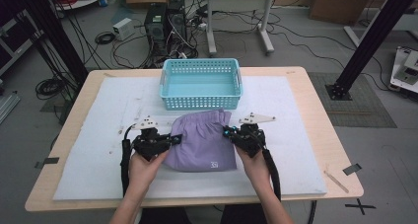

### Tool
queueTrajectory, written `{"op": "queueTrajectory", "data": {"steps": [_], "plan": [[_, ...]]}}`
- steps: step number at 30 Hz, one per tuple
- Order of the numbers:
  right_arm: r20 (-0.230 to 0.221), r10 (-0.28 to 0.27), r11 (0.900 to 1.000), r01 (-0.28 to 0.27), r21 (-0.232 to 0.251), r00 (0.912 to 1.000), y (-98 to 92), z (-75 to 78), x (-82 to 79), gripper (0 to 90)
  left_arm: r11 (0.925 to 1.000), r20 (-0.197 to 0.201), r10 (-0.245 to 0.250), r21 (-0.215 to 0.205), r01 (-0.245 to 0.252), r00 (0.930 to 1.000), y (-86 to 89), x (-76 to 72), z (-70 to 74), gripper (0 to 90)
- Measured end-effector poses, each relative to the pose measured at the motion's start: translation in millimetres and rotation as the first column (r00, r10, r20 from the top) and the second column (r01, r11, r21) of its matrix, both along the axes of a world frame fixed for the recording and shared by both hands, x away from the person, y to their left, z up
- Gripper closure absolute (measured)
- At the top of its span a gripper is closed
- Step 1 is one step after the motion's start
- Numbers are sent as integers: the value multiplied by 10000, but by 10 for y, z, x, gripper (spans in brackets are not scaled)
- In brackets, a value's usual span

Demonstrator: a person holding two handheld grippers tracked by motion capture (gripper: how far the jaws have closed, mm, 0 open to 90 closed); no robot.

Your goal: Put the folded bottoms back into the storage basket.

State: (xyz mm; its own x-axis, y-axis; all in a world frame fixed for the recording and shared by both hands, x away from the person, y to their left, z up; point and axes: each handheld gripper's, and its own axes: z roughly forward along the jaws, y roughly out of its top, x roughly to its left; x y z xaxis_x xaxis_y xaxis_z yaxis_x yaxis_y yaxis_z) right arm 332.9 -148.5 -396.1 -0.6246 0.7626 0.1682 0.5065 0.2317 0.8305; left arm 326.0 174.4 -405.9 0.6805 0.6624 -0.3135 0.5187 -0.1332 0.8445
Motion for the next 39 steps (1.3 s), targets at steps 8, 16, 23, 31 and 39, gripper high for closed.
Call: {"op": "queueTrajectory", "data": {"steps": [8,16,23,31,39], "plan": [[263,-31,9995,23,309,9996,8,235,63,898,10000,491,85,-39,-83,9988,-4,81,267,857],[602,-101,9996,85,271,9981,32,491,270,899,9998,821,192,53,-197,9964,13,313,500,857],[781,-112,9993,85,358,9969,50,711,536,899,9994,1001,331,92,-342,9944,34,547,742,857],[1068,-350,9990,318,311,9937,57,915,832,899,9987,1180,389,270,-424,9923,-52,875,967,859],[986,-639,9976,610,323,9931,61,976,1211,900,9957,1172,696,528,-762,9907,-85,1280,1063,858]]}}
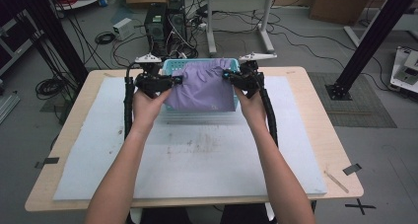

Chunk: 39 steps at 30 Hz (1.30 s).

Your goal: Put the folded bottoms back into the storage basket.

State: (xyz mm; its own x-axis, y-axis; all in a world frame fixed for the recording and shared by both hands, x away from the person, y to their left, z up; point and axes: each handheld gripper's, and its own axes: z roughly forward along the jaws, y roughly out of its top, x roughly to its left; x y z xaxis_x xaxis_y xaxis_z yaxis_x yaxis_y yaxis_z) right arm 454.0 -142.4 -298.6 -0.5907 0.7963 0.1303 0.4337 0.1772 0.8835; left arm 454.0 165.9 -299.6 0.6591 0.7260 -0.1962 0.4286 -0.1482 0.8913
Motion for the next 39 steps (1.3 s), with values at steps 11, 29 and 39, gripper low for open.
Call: {"op": "queueTrajectory", "data": {"steps": [11,29,39], "plan": [[-66,-464,9984,462,-334,9989,26,62,552,900,9992,181,309,255,-313,9994,-110,479,26,858],[-196,-952,9884,922,-1203,9953,240,-252,1112,900,9836,152,1365,1173,-1373,9905,-168,1022,-438,857],[-557,-968,9835,869,-1588,9937,248,-424,1215,899,9813,-262,1387,1385,-1338,9900,-217,1114,-608,850]]}}
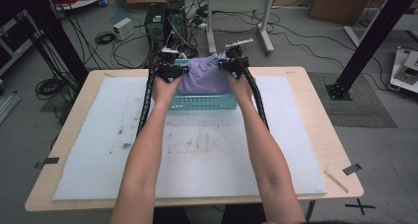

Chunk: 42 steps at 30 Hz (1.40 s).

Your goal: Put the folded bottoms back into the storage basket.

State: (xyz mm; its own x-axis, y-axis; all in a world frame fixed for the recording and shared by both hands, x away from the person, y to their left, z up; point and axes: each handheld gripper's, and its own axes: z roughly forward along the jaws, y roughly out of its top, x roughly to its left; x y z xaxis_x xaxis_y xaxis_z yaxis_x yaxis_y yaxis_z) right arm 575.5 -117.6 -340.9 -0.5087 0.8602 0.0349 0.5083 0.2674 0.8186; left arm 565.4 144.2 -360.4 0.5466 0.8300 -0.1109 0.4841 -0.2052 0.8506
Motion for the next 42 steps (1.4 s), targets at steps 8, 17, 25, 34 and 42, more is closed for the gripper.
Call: {"op": "queueTrajectory", "data": {"steps": [8,17,25,34,42], "plan": [[-239,-123,9999,121,-53,9996,8,-65,16,665,9969,-286,562,568,-545,9980,8,5,-63,494],[74,-6,9999,5,123,10000,-32,5,-136,518,9945,489,659,778,-696,9966,105,-168,57,384],[407,288,9973,-314,667,9988,-195,159,-397,424,9978,1099,257,584,-323,9936,176,-440,243,347],[1023,687,9898,-806,1175,9924,-401,260,-829,388,9991,1530,-348,300,305,9876,289,-845,383,331],[1389,904,9812,-1121,1573,9862,-558,268,-1248,373,9946,1801,-1025,349,978,9783,349,-1276,408,296]]}}
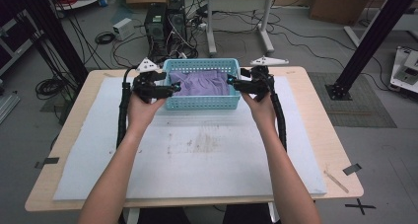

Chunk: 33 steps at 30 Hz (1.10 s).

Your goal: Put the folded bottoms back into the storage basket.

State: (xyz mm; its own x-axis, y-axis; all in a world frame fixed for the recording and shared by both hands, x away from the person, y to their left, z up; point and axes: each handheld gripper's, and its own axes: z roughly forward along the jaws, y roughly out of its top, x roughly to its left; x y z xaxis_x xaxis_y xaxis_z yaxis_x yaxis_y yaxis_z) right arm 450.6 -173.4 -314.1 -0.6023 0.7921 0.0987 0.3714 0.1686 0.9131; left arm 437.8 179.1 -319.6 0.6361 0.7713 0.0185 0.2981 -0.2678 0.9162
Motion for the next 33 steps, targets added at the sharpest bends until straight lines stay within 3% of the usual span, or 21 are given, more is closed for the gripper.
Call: {"op": "queueTrajectory", "data": {"steps": [4,10,14,17,20,23,26,29,33], "plan": [[131,54,9998,-51,-181,9999,-62,-33,-189,355,9992,256,-241,-300,249,9994,41,-258,-7,295],[295,214,9998,-214,20,9993,-206,-107,-485,339,9984,545,-555,-114,562,9970,22,-640,-67,272],[369,274,9995,-280,160,9989,-314,-191,-677,330,9968,711,-794,3,795,9943,-15,-871,-190,264],[382,358,9991,-366,208,9986,-381,-266,-808,323,9952,746,-968,-38,973,9925,-22,-984,-288,260],[514,322,9994,-329,139,9982,-427,-348,-940,321,9930,606,-1074,-425,1101,9924,-28,-1065,-374,259],[677,198,9998,-193,-81,9975,-474,-440,-1057,323,9928,625,-1150,-277,1169,9914,-46,-1158,-430,259],[687,148,9998,-156,108,9975,-548,-504,-1139,322,9913,680,-1222,-404,1251,9902,-20,-1241,-467,259],[698,137,9997,-150,188,9975,-611,-559,-1222,319,9921,830,-1165,-369,1199,9897,16,-1326,-510,259],[859,82,9998,-97,180,9963,-692,-613,-1336,319,9912,910,-1024,-743,1093,9906,81,-1414,-566,259]]}}
